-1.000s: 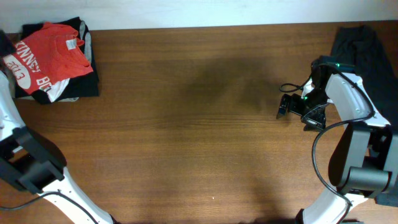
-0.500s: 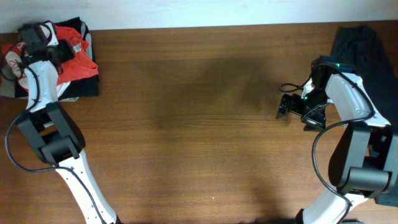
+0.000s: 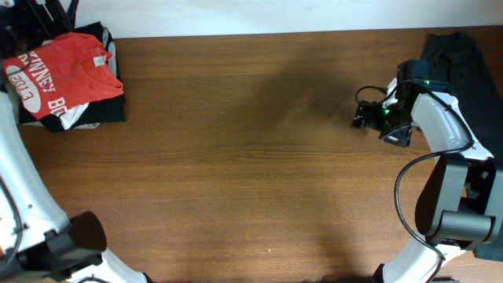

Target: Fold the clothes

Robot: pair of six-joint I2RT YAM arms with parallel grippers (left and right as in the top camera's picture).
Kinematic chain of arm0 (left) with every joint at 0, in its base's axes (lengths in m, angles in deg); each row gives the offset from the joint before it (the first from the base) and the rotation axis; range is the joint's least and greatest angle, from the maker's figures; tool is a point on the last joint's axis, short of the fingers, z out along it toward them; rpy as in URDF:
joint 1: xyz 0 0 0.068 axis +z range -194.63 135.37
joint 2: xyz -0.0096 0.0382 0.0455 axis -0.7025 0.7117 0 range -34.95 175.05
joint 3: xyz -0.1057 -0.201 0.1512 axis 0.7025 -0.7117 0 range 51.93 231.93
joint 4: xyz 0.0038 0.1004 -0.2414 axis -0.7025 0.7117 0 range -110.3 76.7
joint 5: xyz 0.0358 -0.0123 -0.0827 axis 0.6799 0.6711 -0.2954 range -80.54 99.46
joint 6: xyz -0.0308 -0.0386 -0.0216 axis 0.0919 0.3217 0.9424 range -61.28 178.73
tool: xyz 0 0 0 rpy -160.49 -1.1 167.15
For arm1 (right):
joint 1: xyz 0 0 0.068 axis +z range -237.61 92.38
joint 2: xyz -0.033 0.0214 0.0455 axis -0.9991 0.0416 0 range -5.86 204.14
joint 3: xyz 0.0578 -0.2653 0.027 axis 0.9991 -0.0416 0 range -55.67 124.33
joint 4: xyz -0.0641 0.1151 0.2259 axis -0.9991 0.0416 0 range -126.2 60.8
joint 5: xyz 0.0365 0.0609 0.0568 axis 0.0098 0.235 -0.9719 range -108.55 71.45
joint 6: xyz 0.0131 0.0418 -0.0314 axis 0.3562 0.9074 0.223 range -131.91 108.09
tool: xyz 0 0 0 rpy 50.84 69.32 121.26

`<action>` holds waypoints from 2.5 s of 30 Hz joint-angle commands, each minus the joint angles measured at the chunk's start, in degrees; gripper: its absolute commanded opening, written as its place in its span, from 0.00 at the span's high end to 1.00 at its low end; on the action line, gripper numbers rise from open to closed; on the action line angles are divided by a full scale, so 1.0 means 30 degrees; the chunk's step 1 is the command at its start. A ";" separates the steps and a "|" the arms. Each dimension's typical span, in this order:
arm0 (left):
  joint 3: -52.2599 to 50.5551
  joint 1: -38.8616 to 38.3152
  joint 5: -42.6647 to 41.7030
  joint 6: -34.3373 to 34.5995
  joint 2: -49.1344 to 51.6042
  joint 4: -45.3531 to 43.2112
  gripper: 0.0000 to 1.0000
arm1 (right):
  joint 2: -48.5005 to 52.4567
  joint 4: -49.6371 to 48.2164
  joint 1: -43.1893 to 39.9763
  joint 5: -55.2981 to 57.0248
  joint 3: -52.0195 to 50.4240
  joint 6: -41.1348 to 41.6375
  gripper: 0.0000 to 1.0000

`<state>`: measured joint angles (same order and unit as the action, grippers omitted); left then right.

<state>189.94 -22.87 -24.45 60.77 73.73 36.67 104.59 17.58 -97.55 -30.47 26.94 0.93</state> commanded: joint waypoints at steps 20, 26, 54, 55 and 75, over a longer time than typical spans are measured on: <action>0.0080 0.0044 -0.0918 0.0102 -0.0721 0.4335 0.01 | -2.1842 0.1960 -0.0627 -0.3869 0.0364 -0.2652 0.01; 0.0080 0.0044 -0.0918 0.0102 -0.0721 0.4335 0.01 | -2.2943 0.2033 -0.0627 -0.3861 0.0364 -0.2652 0.01; 0.0080 0.0044 -0.0918 0.0102 -0.0721 0.4335 0.01 | -3.6756 -1.7194 0.1559 -0.1836 -2.7430 -0.2637 0.01; 0.0080 0.0044 -0.0918 0.0102 -0.0721 0.4335 0.01 | -3.6756 -1.7201 0.1559 -0.1647 -2.7430 -0.2645 0.01; 0.0080 0.0044 -0.0918 0.0102 -0.0721 0.4335 0.01 | -3.6756 -1.6553 0.1559 0.2703 -2.7430 -0.2630 0.01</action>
<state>189.94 -22.87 -26.57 60.99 71.70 49.76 -4.98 -32.19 -93.24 -23.63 -54.83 -7.39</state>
